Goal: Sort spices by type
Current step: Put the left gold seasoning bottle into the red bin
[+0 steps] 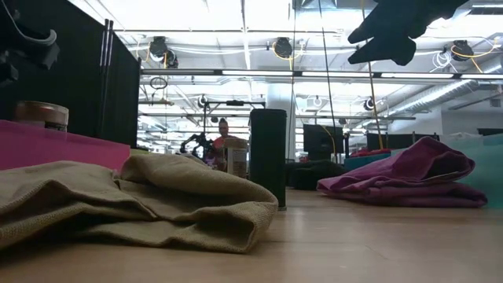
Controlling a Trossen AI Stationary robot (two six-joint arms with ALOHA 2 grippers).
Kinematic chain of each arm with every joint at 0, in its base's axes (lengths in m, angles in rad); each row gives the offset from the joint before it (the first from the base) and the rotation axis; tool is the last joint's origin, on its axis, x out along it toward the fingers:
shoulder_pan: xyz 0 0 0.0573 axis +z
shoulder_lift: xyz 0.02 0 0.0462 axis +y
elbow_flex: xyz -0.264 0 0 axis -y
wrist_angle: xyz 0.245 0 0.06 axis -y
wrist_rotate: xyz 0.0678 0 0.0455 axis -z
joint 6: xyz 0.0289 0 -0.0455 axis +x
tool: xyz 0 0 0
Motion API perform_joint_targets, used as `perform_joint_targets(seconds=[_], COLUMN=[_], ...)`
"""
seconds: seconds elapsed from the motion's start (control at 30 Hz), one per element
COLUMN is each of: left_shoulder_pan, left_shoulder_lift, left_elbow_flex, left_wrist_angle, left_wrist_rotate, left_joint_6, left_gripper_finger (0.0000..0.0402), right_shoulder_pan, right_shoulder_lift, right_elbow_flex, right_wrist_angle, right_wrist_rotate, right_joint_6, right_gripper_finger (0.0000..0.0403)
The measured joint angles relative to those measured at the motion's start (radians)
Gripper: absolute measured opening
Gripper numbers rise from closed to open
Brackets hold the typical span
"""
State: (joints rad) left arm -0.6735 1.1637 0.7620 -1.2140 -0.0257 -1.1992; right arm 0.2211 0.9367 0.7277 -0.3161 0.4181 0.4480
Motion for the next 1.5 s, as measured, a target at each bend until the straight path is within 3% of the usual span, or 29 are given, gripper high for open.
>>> perform_joint_targets(seconds=[1.5], left_shoulder_pan=[-0.001], left_shoulder_lift=[0.0], left_elbow_flex=[0.0], left_wrist_angle=[0.03], left_wrist_rotate=[0.023], left_joint_6=[-0.001], left_gripper_finger=[0.0307], right_shoulder_pan=[0.0], right_shoulder_lift=[0.0], right_elbow_flex=[0.0], right_wrist_angle=[0.0], right_wrist_rotate=[0.0], right_joint_6=[0.0], right_gripper_finger=[0.0242])
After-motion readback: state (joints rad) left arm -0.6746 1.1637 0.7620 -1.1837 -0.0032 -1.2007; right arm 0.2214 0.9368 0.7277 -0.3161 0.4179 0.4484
